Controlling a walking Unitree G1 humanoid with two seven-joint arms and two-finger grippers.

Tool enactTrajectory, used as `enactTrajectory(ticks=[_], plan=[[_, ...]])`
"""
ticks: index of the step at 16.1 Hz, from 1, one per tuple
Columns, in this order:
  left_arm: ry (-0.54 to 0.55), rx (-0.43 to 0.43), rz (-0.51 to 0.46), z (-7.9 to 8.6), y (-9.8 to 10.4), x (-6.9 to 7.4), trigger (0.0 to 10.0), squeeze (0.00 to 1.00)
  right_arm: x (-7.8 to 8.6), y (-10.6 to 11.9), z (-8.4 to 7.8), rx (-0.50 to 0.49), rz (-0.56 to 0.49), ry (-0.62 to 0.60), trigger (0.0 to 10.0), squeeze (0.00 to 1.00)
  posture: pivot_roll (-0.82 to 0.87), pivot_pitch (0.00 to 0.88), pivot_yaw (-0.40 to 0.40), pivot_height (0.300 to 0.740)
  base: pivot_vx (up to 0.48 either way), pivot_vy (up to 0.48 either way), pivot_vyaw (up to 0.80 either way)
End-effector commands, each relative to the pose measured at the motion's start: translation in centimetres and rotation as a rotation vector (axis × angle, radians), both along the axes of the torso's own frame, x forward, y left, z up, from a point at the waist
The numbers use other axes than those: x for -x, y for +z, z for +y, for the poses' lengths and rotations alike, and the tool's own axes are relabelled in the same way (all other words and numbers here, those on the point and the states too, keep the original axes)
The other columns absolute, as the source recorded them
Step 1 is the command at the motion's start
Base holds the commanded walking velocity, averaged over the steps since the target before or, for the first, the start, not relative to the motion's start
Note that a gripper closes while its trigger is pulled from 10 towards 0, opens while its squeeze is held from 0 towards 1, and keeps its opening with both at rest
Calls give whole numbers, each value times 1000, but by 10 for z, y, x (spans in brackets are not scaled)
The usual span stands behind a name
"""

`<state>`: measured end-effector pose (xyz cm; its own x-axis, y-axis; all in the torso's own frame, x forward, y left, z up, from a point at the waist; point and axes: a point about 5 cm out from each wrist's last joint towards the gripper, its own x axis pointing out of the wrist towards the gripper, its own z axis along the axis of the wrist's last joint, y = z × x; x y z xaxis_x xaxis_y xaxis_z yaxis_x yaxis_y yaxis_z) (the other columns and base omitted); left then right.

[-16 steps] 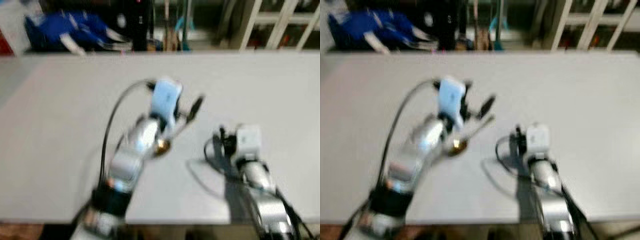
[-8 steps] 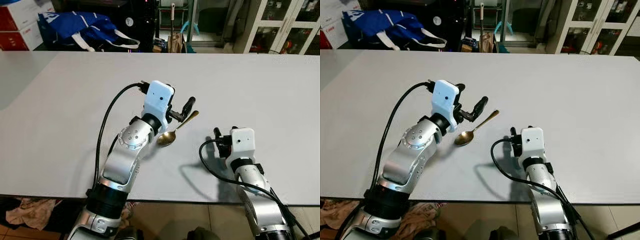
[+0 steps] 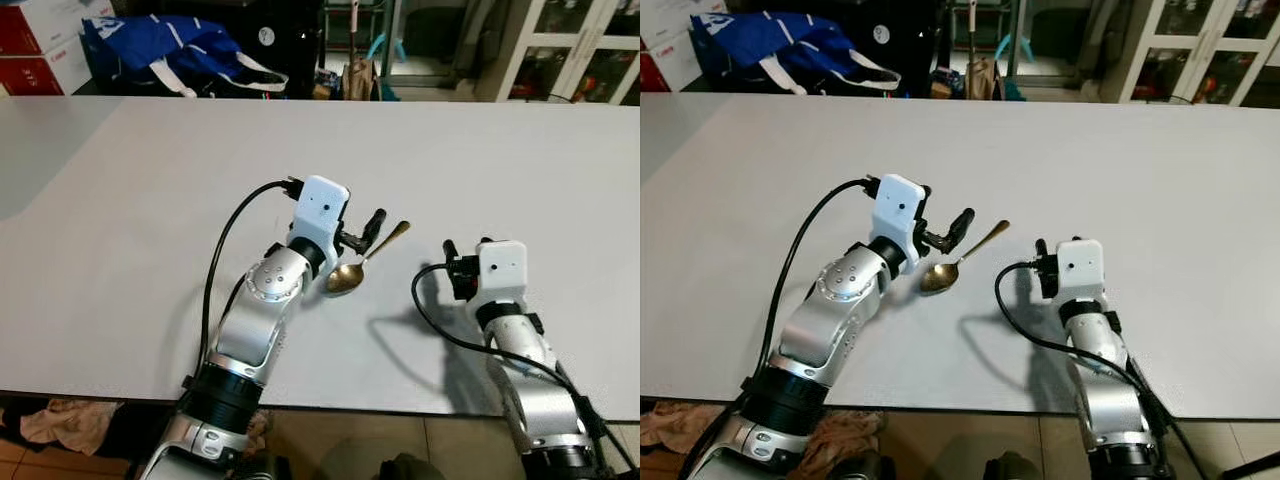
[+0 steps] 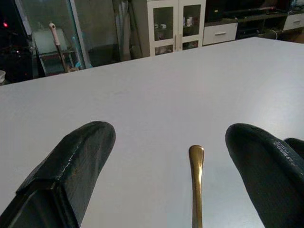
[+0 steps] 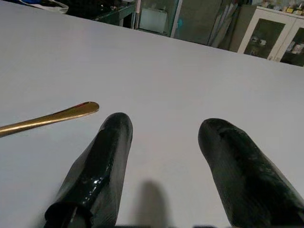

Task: Setting the table

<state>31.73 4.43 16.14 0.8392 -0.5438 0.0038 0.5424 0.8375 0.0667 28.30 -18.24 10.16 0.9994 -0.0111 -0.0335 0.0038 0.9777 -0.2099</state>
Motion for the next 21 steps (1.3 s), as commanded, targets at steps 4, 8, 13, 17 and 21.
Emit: enactTrajectory(ticks=[4,8,13,17,21], plan=[[-65,-20,-38,-8,4,3,10000,1000,-2,0,0,-24,-6,-29,10000,0,-45,0,40,697,0,0,200],[-84,-28,-43,-10,3,5,10000,1000,0,-4,5,-23,5,-15,10000,0,-49,0,42,697,0,0,0],[-97,-20,-46,-11,3,5,10000,1000,2,-5,0,-12,7,-29,10000,0,-55,0,45,697,0,0,0],[-113,-8,-70,-10,4,8,0,635,3,-4,1,-9,8,-32,10000,0,-58,0,45,697,0,0,0],[-66,-18,-39,-4,-3,4,0,0,5,-4,-1,-4,6,-34,10000,0,-60,0,44,697,0,0,0]])
